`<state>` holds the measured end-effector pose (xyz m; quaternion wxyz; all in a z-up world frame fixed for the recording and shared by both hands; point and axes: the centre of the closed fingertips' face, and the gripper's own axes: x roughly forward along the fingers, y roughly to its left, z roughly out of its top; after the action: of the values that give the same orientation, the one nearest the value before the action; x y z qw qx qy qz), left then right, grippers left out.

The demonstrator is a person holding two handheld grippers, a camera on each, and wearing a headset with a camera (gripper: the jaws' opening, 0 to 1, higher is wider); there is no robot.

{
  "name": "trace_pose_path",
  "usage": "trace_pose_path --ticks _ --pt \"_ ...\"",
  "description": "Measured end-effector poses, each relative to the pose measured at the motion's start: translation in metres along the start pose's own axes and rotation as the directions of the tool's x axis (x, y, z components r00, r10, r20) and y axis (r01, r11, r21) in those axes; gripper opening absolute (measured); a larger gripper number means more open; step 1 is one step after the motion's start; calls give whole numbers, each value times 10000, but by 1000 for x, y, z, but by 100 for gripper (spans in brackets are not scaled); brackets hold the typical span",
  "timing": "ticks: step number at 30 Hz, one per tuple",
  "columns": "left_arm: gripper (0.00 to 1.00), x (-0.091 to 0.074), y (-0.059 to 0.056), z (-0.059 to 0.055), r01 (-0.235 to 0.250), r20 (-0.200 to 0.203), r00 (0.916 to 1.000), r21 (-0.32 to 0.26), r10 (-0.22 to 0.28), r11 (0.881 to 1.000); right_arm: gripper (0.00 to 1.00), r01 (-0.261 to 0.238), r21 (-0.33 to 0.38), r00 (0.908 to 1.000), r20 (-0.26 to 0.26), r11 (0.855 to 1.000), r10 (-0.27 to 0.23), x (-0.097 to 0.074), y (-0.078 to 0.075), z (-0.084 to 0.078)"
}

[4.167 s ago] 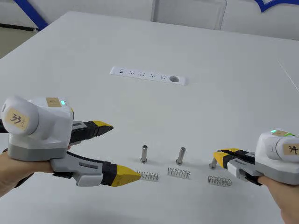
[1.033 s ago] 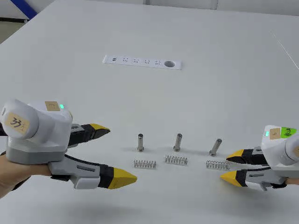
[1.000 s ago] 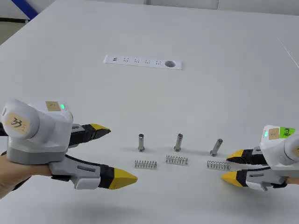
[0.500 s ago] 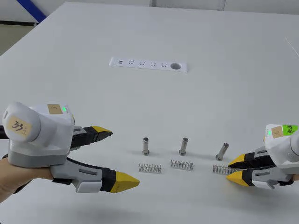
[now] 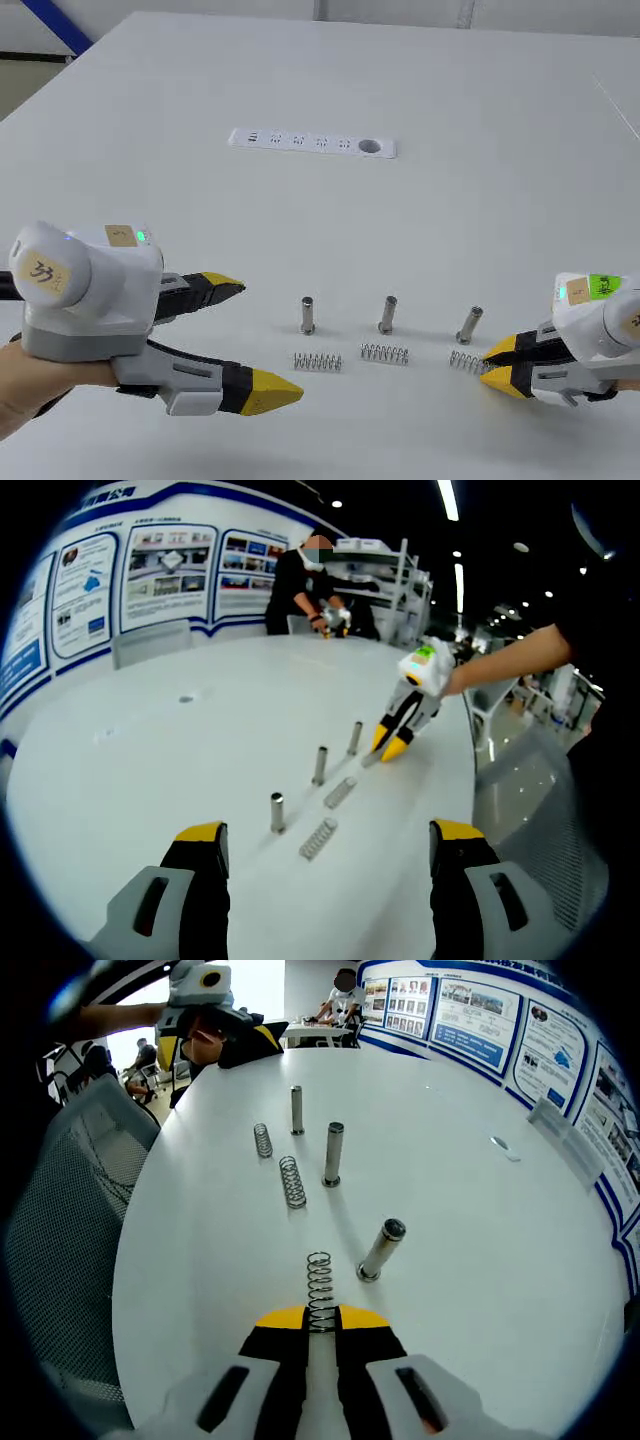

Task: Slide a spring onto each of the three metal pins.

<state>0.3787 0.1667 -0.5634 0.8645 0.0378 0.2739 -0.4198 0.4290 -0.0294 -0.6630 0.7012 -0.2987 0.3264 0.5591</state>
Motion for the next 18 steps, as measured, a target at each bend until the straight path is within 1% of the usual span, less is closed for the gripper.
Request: trace_pose_path --ticks 3,7,10,14,15,18 --pt "84 0 -1 4 9 119 9999 39 -9 10000 11 9 105 9998 178 9999 -11 -7 3 6" --pt "84 2 -4 7 70 219 9997 145 -74 9999 11 93 -3 9993 351 10000 -93 -18 8 17" --pt "84 5 -10 8 240 244 9994 232 -246 9994 11 110 -195 9984 561 9997 -99 -27 15 30" --pt "83 11 -21 13 526 334 9980 430 -541 9977 11 121 -618 9966 821 9980 -70 -41 26 50" --pt "83 13 -23 14 576 349 9976 491 -593 9971 11 149 -844 9961 880 9963 -75 -43 29 55" --pt "83 18 -30 16 775 388 9960 605 -800 9952 11 158 -990 9957 927 9950 -66 -48 35 63"
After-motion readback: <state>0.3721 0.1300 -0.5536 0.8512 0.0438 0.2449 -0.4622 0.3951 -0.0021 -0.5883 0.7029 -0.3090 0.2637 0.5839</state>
